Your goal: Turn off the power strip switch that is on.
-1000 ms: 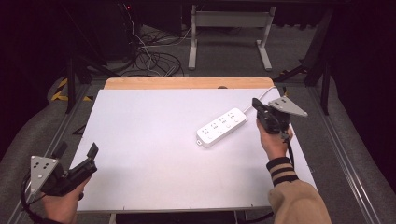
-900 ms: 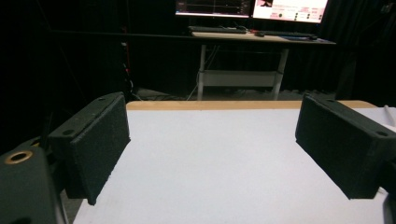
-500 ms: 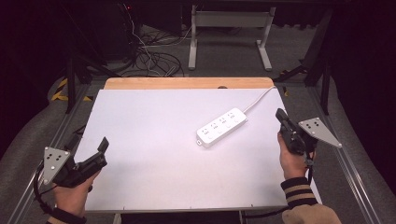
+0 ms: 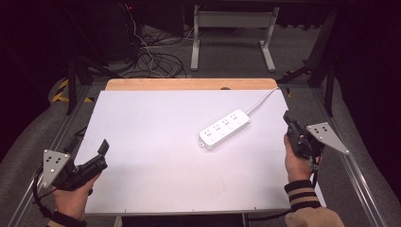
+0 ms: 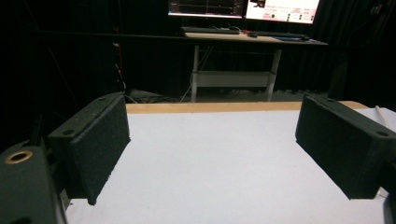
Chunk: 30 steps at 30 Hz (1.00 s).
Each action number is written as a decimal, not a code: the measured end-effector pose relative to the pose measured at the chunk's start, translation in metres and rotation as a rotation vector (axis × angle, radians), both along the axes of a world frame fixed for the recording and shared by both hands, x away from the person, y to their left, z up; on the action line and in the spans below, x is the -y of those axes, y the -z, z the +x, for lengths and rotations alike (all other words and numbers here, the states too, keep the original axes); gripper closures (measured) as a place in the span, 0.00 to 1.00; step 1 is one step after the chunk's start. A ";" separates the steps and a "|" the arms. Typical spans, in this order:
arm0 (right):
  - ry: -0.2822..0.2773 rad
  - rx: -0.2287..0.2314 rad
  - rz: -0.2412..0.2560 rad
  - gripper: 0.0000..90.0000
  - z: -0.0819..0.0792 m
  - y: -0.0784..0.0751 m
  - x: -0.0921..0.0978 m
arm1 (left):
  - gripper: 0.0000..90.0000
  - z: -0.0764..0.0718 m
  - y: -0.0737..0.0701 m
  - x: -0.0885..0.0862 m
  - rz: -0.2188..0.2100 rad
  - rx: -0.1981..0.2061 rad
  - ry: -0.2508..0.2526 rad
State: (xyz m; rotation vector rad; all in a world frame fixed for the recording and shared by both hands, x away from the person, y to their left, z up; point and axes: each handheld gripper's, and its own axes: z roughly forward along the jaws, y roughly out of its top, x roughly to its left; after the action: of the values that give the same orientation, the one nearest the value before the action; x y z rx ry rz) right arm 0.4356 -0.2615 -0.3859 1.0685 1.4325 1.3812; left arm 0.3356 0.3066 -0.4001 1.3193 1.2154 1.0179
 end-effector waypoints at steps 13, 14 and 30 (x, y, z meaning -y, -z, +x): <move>0.064 0.017 0.002 0.17 0.009 0.005 0.001 | 0.10 -0.001 0.000 0.000 -0.002 0.005 0.004; 0.065 0.019 -0.004 0.16 0.009 0.005 0.000 | 0.10 -0.001 0.000 0.000 -0.002 0.005 0.005; 0.072 0.011 0.003 0.12 0.012 0.006 -0.002 | 0.10 -0.002 0.000 -0.001 0.001 0.005 -0.003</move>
State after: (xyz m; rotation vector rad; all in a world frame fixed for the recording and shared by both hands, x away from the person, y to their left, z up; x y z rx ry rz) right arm 0.4476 -0.2597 -0.3922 1.1028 1.3716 1.3366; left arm 0.3337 0.3079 -0.4001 1.3144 1.2137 1.0237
